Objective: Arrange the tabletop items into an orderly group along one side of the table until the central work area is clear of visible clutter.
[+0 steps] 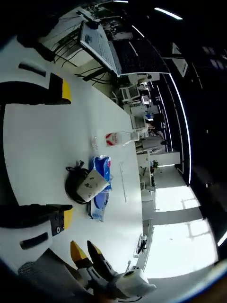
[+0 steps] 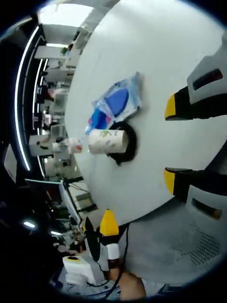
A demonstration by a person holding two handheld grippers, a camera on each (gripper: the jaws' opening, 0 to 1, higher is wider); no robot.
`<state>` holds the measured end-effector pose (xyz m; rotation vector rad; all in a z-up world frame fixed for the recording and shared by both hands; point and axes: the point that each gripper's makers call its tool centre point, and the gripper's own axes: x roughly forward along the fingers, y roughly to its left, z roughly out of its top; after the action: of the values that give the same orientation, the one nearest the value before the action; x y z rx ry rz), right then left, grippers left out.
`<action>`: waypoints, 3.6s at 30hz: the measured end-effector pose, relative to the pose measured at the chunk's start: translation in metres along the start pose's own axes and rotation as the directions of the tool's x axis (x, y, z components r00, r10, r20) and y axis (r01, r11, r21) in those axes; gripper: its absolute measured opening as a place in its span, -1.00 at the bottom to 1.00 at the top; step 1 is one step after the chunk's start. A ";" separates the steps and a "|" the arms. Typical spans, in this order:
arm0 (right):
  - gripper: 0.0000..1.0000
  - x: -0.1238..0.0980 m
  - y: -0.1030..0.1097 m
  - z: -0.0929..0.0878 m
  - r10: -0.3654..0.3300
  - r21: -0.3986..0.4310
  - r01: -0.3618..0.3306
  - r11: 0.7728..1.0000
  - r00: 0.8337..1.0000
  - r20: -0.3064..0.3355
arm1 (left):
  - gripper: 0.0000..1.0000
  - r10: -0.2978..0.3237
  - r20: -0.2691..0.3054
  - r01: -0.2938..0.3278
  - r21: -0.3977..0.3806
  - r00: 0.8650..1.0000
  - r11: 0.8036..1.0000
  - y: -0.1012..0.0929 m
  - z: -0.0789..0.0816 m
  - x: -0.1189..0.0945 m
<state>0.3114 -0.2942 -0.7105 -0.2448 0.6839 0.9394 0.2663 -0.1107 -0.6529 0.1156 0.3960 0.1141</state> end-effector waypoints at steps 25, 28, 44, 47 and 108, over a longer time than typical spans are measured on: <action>-0.21 0.005 -0.010 -0.023 -0.012 0.128 0.025 0.991 0.994 -0.104 | 0.48 -0.054 -0.087 0.054 -0.006 0.995 0.999 -0.005 -0.017 0.005; -0.23 0.005 -0.011 -0.023 -0.018 0.143 0.033 0.989 0.994 -0.105 | 0.41 -0.066 -0.101 0.066 -0.005 0.993 0.998 -0.006 -0.020 0.005; -0.11 -0.002 -0.021 -0.004 0.150 0.139 -0.150 0.979 0.989 0.015 | 0.55 -0.031 -0.082 0.031 -0.012 0.996 0.999 0.001 -0.013 0.005; 0.00 -0.019 -0.042 0.005 0.179 0.191 -0.186 0.964 0.982 0.053 | 0.59 0.014 -0.063 -0.019 -0.081 0.998 0.997 0.005 -0.001 0.001; -0.18 0.024 -0.133 0.080 0.200 0.405 -0.244 0.881 0.968 0.149 | -0.35 -0.205 -0.325 0.151 -0.184 0.923 0.971 -0.015 0.034 0.230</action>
<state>0.4633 -0.3177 -0.6770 0.2720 0.8121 0.9894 0.4916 -0.0984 -0.7107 -0.0981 0.7424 -0.0167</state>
